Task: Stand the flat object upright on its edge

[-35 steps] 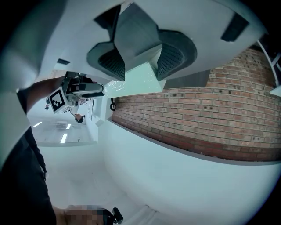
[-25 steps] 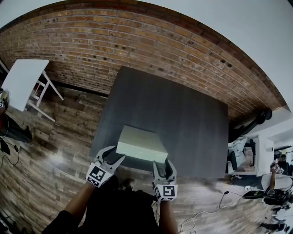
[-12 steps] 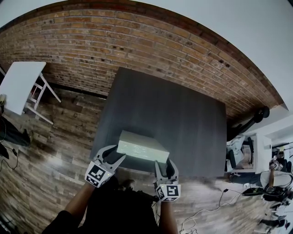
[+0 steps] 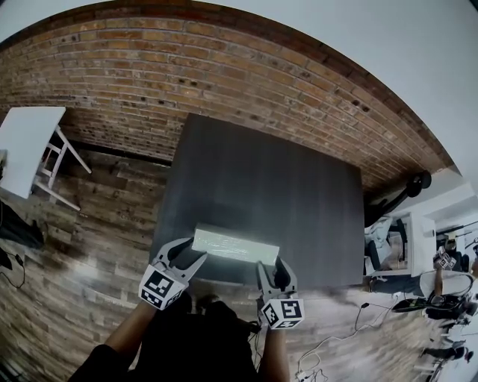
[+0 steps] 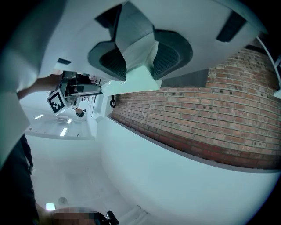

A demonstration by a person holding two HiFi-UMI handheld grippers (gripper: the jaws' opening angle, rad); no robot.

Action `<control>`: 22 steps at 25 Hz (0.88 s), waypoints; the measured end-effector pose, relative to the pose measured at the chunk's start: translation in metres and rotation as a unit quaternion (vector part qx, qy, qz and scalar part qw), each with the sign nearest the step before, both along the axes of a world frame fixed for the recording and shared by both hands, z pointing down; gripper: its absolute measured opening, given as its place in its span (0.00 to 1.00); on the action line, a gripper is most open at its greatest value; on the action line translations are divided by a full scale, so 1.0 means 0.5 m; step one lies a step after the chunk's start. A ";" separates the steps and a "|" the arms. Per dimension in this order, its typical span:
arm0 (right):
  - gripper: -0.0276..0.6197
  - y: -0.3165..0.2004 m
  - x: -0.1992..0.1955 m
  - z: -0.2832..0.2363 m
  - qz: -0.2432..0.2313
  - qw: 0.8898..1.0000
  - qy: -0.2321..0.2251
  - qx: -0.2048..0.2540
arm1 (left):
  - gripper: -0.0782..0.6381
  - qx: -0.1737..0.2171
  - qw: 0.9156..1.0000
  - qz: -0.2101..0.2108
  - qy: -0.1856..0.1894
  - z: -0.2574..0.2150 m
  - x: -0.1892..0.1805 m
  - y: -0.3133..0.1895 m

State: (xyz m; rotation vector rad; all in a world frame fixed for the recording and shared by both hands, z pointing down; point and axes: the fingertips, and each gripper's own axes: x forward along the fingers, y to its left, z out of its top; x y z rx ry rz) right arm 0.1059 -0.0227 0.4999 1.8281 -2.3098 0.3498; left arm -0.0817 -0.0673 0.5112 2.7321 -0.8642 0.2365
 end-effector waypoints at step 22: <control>0.39 -0.123 0.155 -0.043 -0.027 0.999 -0.010 -0.041 | 0.40 -0.026 0.998 -0.053 -0.002 -0.032 0.148 -0.087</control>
